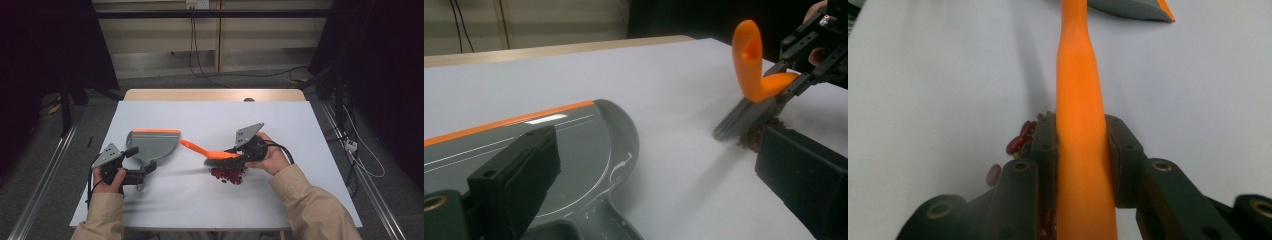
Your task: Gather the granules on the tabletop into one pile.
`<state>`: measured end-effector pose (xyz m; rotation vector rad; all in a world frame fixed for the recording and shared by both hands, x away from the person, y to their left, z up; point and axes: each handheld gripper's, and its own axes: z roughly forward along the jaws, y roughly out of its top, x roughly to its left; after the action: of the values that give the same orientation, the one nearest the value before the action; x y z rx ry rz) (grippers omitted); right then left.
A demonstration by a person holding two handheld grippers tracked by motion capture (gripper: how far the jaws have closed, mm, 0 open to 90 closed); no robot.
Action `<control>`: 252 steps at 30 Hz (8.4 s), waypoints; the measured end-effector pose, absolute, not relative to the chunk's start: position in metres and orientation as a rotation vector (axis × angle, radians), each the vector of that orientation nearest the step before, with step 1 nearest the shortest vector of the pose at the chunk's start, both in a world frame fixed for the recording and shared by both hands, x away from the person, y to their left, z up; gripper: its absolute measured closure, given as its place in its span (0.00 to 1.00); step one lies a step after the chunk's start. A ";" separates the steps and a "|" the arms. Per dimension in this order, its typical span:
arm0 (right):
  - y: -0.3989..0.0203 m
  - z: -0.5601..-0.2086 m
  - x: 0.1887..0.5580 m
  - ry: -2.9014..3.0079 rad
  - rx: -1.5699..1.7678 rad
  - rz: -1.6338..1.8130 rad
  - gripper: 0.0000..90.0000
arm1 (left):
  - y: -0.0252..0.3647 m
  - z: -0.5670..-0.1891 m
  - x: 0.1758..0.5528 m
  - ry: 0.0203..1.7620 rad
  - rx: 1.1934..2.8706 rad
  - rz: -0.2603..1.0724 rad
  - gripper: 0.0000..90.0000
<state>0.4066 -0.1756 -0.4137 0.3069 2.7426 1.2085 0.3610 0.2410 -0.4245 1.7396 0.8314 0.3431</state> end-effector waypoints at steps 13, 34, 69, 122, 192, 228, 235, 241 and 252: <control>-0.193 -0.406 0.408 2.645 0.417 1.247 0.79 | 0.240 -0.424 0.361 0.832 1.739 0.343 0.04; -0.179 -0.397 0.399 2.487 0.786 1.407 0.79 | 0.240 -0.425 0.361 0.828 1.744 0.343 0.04; -0.102 -0.429 0.403 2.198 1.514 1.516 0.79 | 0.241 -0.424 0.361 0.829 1.736 0.349 0.04; -0.145 -0.431 0.370 2.063 1.796 1.484 0.79 | 0.239 -0.422 0.360 0.821 1.737 0.355 0.04; -0.138 -0.430 0.412 2.088 1.745 1.482 0.79 | 0.240 -0.421 0.361 0.818 1.739 0.351 0.04; -0.127 -0.435 0.438 2.050 1.672 1.487 0.79 | 0.243 -0.420 0.361 0.829 1.736 0.348 0.04; -0.125 -0.434 0.434 2.107 1.636 1.424 0.79 | 0.245 -0.420 0.361 0.832 1.734 0.349 0.04; -0.136 -0.423 0.427 2.073 1.640 1.499 0.79 | 0.243 -0.419 0.360 0.837 1.737 0.341 0.05; -0.165 -0.403 0.424 2.077 1.585 1.457 0.79 | 0.244 -0.417 0.359 0.893 1.782 0.319 0.05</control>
<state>0.4241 -0.1652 -0.4035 1.5848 2.0772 1.4573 0.3594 0.2436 -0.4169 1.7817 0.8930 0.3189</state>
